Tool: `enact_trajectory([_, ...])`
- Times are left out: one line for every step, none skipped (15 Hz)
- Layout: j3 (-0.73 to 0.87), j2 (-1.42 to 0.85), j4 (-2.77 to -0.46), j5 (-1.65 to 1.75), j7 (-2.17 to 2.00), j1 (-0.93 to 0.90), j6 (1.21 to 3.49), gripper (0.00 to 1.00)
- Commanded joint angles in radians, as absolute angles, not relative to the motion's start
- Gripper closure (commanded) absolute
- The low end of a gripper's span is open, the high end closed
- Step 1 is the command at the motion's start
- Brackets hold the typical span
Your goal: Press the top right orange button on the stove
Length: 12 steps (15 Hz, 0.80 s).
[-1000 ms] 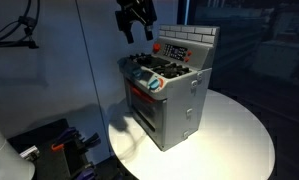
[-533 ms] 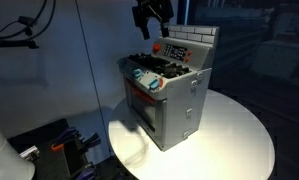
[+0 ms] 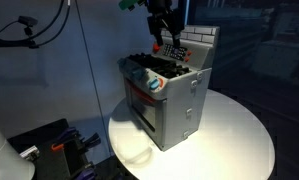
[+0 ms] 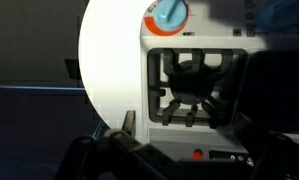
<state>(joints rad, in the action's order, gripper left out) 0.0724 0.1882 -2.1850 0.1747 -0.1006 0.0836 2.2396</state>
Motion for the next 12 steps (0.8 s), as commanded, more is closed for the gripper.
enact_trajectory([0.072,0.138,-2.145,0.152,-0.148,0.093,2.283,0.0])
enact_trajectory([0.072,0.129,-2.142,0.154,-0.158,0.093,2.295,0.0])
enact_trajectory([0.071,0.12,-2.138,0.158,-0.168,0.094,2.305,0.0])
enact_trajectory([0.069,0.147,-2.172,0.173,-0.146,0.091,2.295,0.0])
enact_trajectory([0.069,0.141,-2.172,0.173,-0.149,0.091,2.298,0.0])
enact_trajectory([0.069,0.139,-2.173,0.173,-0.149,0.091,2.298,0.0])
enact_trajectory([0.069,0.139,-2.174,0.173,-0.149,0.091,2.298,0.0])
enact_trajectory([0.069,0.139,-2.174,0.173,-0.149,0.091,2.298,0.0])
enact_trajectory([0.068,0.139,-2.174,0.173,-0.149,0.091,2.298,0.0])
enact_trajectory([0.068,0.139,-2.174,0.173,-0.149,0.091,2.298,0.0])
enact_trajectory([0.068,0.139,-2.174,0.173,-0.149,0.091,2.298,0.0])
enact_trajectory([0.07,0.134,-2.171,0.161,-0.136,0.089,2.301,0.0])
